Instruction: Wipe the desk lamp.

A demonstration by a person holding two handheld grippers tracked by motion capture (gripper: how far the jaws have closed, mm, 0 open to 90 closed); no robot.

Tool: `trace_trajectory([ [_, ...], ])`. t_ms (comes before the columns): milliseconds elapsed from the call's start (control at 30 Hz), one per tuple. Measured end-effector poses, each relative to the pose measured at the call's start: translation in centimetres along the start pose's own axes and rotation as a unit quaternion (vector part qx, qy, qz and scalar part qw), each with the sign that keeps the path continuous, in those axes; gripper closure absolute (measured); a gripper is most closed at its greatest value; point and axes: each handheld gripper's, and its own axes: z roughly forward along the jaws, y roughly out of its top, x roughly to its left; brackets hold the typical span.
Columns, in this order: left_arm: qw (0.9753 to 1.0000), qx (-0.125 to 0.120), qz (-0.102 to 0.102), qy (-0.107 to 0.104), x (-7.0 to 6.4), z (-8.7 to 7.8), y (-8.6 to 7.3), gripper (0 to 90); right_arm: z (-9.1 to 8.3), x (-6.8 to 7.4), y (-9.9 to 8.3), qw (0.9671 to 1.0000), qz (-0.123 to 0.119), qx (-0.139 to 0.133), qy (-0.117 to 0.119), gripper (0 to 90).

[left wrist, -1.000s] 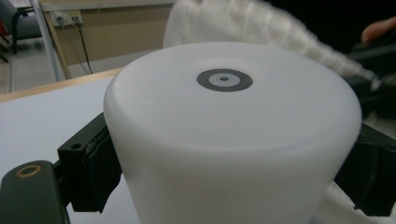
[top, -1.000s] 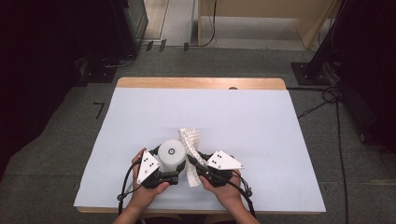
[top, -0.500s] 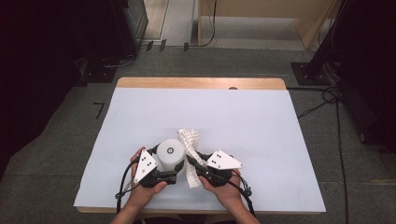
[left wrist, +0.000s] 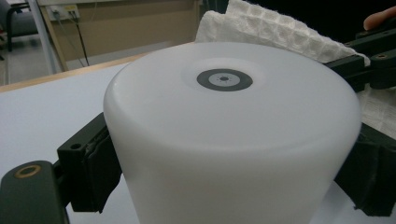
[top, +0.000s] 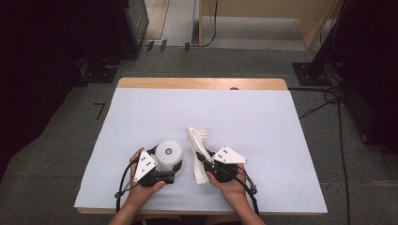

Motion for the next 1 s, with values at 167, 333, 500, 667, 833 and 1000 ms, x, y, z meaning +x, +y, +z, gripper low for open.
trace_trajectory([
  [167, 0.9975, 0.007, -0.019, 0.068, -1.5, -0.1, -0.1, 4.3, 0.2, -0.1, -0.1, 1.0, -0.002, 0.001, 0.0, 74.1],
  [333, 0.9867, 0.048, -0.017, 0.154, -4.1, 1.0, 0.0, 2.6, 0.6, 0.5, -0.5, 0.9999, -0.008, 0.011, 0.008, 74.0],
  [500, 0.9865, 0.052, -0.025, 0.153, -3.7, 1.0, 0.2, 7.4, 1.0, 1.0, -0.7, 0.9996, -0.014, 0.017, 0.016, 73.9],
  [667, 0.9951, 0.017, -0.034, 0.091, -2.1, 0.0, 0.8, 8.5, 1.3, 1.4, -1.0, 0.9993, -0.016, 0.024, 0.022, 73.9],
  [833, 0.9994, -0.012, -0.022, 0.023, -1.0, -0.9, 2.0, 8.6, 1.4, 1.6, -1.0, 0.9992, -0.018, 0.023, 0.026, 73.9],
  [1000, 0.9998, 0.01, -0.011, 0.013, -1.3, -0.3, 1.4, 8.6, 0.8, 2.2, -0.3, 0.999, -0.028, 0.003, 0.036, 74.0],
])
